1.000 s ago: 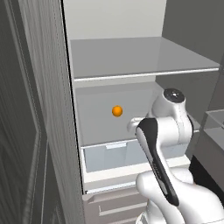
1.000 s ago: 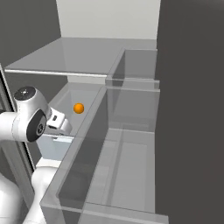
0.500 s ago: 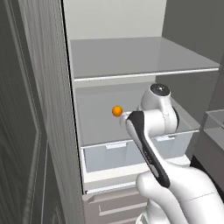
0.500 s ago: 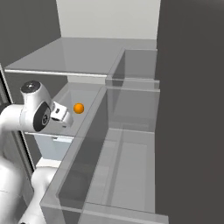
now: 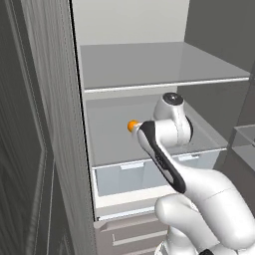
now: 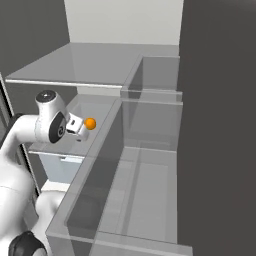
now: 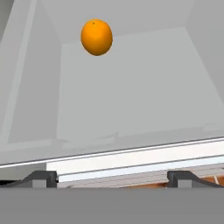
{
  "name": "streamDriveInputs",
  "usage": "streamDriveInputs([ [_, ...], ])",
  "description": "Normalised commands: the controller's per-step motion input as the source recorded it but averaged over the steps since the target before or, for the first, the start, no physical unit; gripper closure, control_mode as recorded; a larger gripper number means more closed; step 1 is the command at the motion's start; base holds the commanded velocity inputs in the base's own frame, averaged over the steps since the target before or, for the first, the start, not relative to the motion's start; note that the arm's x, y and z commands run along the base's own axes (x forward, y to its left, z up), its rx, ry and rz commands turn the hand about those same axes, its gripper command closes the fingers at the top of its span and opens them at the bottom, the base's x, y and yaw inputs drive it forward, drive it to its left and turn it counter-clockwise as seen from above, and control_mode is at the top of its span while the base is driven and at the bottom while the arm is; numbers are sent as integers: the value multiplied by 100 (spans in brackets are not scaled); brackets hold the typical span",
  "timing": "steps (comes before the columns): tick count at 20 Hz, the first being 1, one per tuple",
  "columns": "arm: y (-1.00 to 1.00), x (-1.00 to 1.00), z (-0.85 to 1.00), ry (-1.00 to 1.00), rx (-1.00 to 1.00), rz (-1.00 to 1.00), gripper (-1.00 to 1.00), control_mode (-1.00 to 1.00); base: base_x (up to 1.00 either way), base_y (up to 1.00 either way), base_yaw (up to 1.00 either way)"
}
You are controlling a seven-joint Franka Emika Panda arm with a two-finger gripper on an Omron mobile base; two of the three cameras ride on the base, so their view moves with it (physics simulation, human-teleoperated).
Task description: Open the fridge, remove the orange, carrot, and steak, and place them on any counter.
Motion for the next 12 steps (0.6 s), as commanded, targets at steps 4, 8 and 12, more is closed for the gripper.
streamDriveInputs([
  [4, 0, 36, -14, 0, 0, 0, -100, -100, 0, 0, 0],
  [8, 0, 34, -8, 0, 0, 0, -100, -100, 0, 0, 0],
  [12, 0, 34, -4, 0, 0, 0, -100, -100, 0, 0, 0],
])
